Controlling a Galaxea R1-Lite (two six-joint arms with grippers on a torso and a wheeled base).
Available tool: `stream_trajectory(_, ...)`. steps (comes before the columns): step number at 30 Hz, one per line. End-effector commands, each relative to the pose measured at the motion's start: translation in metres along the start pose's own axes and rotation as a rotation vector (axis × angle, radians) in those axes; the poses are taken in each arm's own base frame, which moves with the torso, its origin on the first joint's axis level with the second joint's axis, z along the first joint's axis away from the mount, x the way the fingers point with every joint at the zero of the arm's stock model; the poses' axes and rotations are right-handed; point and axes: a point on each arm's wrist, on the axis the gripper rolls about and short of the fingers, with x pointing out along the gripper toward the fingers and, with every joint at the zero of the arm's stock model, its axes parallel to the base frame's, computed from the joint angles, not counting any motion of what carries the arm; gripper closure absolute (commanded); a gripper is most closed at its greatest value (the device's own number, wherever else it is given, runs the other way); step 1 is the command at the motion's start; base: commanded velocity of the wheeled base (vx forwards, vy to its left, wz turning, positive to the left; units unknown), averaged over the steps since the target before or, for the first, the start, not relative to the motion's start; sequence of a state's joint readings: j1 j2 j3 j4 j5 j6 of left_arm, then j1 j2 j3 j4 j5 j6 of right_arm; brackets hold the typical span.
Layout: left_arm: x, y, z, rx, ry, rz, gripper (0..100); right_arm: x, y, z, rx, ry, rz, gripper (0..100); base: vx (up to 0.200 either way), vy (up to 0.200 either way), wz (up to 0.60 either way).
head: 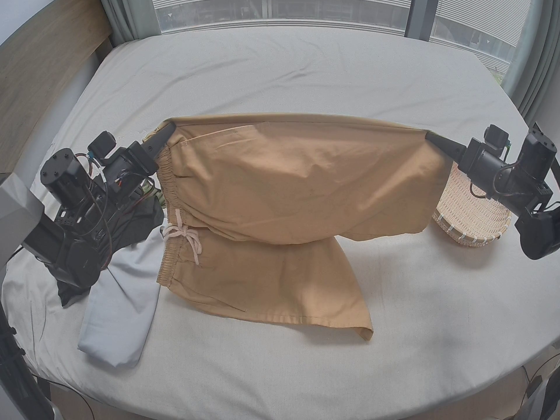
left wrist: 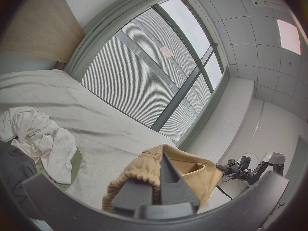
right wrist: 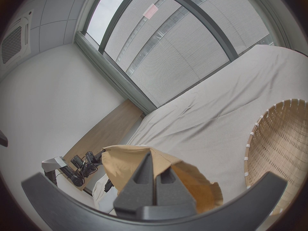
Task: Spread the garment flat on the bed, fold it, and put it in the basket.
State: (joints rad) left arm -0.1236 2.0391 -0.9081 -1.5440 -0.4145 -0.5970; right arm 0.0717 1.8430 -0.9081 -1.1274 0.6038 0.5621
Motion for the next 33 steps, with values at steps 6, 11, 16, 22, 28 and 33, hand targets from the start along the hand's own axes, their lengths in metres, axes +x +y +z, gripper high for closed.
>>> stream_trajectory(6, 0.023, 0.034, -0.034, -0.015, 0.016, 0.026, 100, 0.034, -0.041, -0.017, 0.014, 0.013, -0.022, 100, 0.000, 0.000, 0.00)
stream_trajectory(11, 0.031, 0.038, -0.029, -0.011, 0.011, 0.031, 0, 0.046, -0.055, -0.015, -0.025, -0.053, -0.023, 0, 0.000, 0.000, 0.00)
stream_trajectory(16, 0.037, 0.036, -0.021, -0.018, 0.021, 0.038, 0, 0.049, -0.058, -0.012, -0.033, -0.090, -0.058, 0, 0.000, 0.000, 0.00)
stream_trajectory(22, 0.035, 0.029, -0.032, -0.041, 0.065, 0.074, 0, 0.033, -0.038, -0.036, -0.030, -0.053, -0.063, 0, 0.000, 0.000, 0.00)
stream_trajectory(28, 0.029, 0.032, -0.039, -0.063, 0.096, 0.161, 0, 0.011, -0.014, -0.071, -0.015, 0.014, -0.034, 0, 0.000, 0.000, 0.00)
stream_trajectory(33, 0.014, 0.038, -0.040, -0.003, 0.162, 0.307, 0, -0.005, -0.004, -0.095, -0.008, 0.046, -0.017, 0, 0.000, 0.000, 0.00)
